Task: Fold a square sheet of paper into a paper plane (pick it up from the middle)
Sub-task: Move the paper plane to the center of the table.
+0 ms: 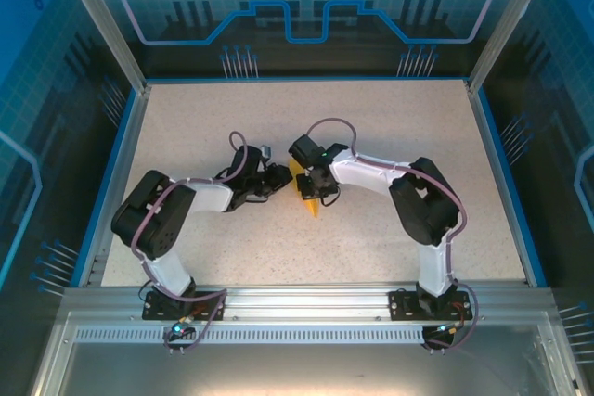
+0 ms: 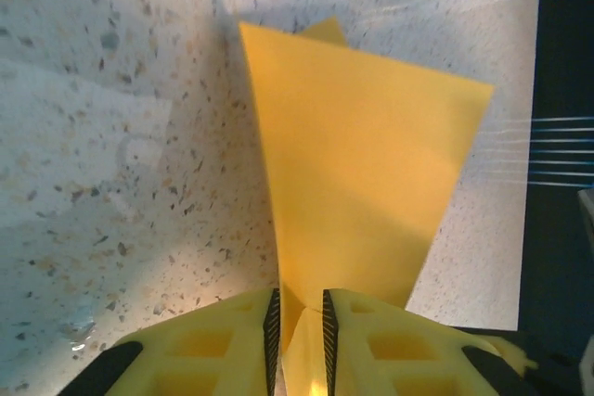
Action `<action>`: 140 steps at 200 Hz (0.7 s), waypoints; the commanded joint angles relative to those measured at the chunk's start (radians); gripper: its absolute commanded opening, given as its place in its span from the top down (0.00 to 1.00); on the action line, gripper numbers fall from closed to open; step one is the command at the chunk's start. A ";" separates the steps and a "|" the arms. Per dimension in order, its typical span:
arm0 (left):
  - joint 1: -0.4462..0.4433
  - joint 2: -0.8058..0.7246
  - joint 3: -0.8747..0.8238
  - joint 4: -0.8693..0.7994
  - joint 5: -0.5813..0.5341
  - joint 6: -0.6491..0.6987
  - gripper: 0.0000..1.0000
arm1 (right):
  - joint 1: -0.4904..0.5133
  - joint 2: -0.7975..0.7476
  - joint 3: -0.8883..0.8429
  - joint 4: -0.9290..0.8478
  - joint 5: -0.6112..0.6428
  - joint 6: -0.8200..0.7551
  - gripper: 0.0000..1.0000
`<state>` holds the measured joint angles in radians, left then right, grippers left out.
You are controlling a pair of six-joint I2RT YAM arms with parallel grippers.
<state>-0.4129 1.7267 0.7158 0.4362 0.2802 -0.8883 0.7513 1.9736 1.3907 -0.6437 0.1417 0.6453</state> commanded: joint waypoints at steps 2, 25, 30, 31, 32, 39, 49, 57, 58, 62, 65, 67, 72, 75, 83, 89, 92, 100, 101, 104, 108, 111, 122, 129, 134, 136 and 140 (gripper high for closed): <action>0.028 -0.039 -0.035 -0.056 -0.034 0.017 0.74 | 0.048 0.055 0.070 -0.116 0.107 0.039 0.83; 0.058 -0.061 -0.065 -0.060 -0.047 0.006 0.73 | 0.079 0.099 0.138 -0.184 0.187 0.050 0.83; 0.064 -0.066 -0.072 -0.060 -0.048 0.005 0.73 | 0.084 0.108 0.151 -0.199 0.205 0.052 0.83; 0.065 -0.066 -0.073 -0.060 -0.049 0.004 0.73 | 0.085 0.111 0.153 -0.201 0.208 0.051 0.83; 0.067 -0.067 -0.075 -0.060 -0.050 0.004 0.73 | 0.086 0.112 0.156 -0.202 0.210 0.051 0.83; 0.075 -0.074 -0.081 -0.061 -0.050 0.002 0.72 | 0.092 0.125 0.173 -0.220 0.228 0.051 0.83; 0.085 -0.083 -0.090 -0.066 -0.050 0.003 0.72 | 0.097 0.141 0.191 -0.235 0.241 0.049 0.83; 0.091 -0.089 -0.095 -0.068 -0.050 0.005 0.72 | 0.102 0.150 0.200 -0.238 0.244 0.048 0.82; 0.092 -0.089 -0.096 -0.067 -0.050 0.005 0.72 | 0.102 0.151 0.201 -0.238 0.245 0.048 0.82; 0.093 -0.092 -0.098 -0.069 -0.050 0.007 0.72 | 0.104 0.154 0.206 -0.241 0.248 0.047 0.82; 0.095 -0.095 -0.099 -0.070 -0.050 0.009 0.72 | 0.105 0.159 0.210 -0.243 0.253 0.047 0.82; 0.095 -0.096 -0.099 -0.072 -0.050 0.009 0.72 | 0.107 0.161 0.211 -0.245 0.256 0.046 0.82; 0.098 -0.100 -0.101 -0.074 -0.052 0.011 0.72 | 0.110 0.166 0.218 -0.250 0.261 0.048 0.82; 0.099 -0.101 -0.102 -0.076 -0.052 0.013 0.72 | 0.111 0.170 0.221 -0.253 0.263 0.048 0.81; 0.102 -0.105 -0.104 -0.080 -0.053 0.015 0.72 | 0.113 0.177 0.229 -0.261 0.269 0.048 0.81; 0.103 -0.108 -0.105 -0.082 -0.054 0.016 0.72 | 0.116 0.183 0.231 -0.263 0.274 0.048 0.80; 0.104 -0.110 -0.105 -0.083 -0.052 0.017 0.72 | 0.118 0.185 0.232 -0.264 0.275 0.047 0.80; 0.107 -0.111 -0.107 -0.086 -0.055 0.018 0.72 | 0.119 0.191 0.231 -0.264 0.278 0.048 0.80; 0.107 -0.111 -0.107 -0.086 -0.054 0.019 0.72 | 0.120 0.192 0.230 -0.264 0.278 0.048 0.80; 0.107 -0.111 -0.108 -0.086 -0.055 0.019 0.72 | 0.119 0.193 0.229 -0.263 0.277 0.047 0.80; 0.108 -0.111 -0.108 -0.085 -0.054 0.020 0.72 | 0.119 0.195 0.226 -0.260 0.278 0.048 0.80; 0.108 -0.111 -0.108 -0.086 -0.054 0.021 0.72 | 0.119 0.198 0.224 -0.259 0.277 0.049 0.79; 0.109 -0.111 -0.110 -0.089 -0.055 0.023 0.72 | 0.119 0.202 0.213 -0.252 0.269 0.050 0.79; 0.109 -0.111 -0.111 -0.088 -0.054 0.023 0.72 | 0.119 0.202 0.204 -0.241 0.260 0.051 0.79; 0.110 -0.111 -0.113 -0.088 -0.054 0.023 0.72 | 0.117 0.200 0.193 -0.230 0.248 0.051 0.78; 0.111 -0.111 -0.113 -0.090 -0.055 0.023 0.72 | 0.116 0.199 0.188 -0.226 0.243 0.052 0.78; 0.112 -0.111 -0.113 -0.091 -0.053 0.024 0.72 | 0.113 0.197 0.178 -0.216 0.230 0.053 0.78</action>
<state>-0.3119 1.6379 0.6235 0.3702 0.2401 -0.8879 0.8532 2.1521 1.5967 -0.8639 0.3859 0.6777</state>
